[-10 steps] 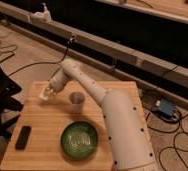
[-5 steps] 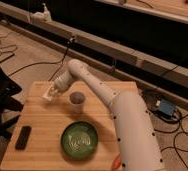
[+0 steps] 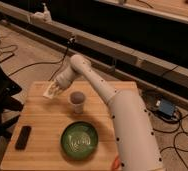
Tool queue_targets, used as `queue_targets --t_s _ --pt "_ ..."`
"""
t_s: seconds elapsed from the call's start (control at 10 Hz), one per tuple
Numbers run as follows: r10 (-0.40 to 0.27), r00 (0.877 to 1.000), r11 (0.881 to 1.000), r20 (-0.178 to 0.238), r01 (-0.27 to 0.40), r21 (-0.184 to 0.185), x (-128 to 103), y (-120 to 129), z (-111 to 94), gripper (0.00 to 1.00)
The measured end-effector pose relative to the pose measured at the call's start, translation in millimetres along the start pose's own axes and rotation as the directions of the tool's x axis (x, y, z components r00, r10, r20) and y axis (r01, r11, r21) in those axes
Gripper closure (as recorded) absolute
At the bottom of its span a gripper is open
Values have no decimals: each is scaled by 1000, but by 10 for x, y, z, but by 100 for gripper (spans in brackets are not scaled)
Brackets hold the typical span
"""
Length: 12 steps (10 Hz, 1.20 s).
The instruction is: Place the white sponge in the ceramic bowl
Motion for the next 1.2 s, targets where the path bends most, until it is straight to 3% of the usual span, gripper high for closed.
queue_targets --t_s 0.4,0.7,1.2 --pt "-16 1000 1000 13 16 20 -149 -57 -334 100" --pt "8 999 1000 -42 -6 28 -331 25 -630 100" --pt "62 988 998 -140 -57 34 -1003 318 -889 100"
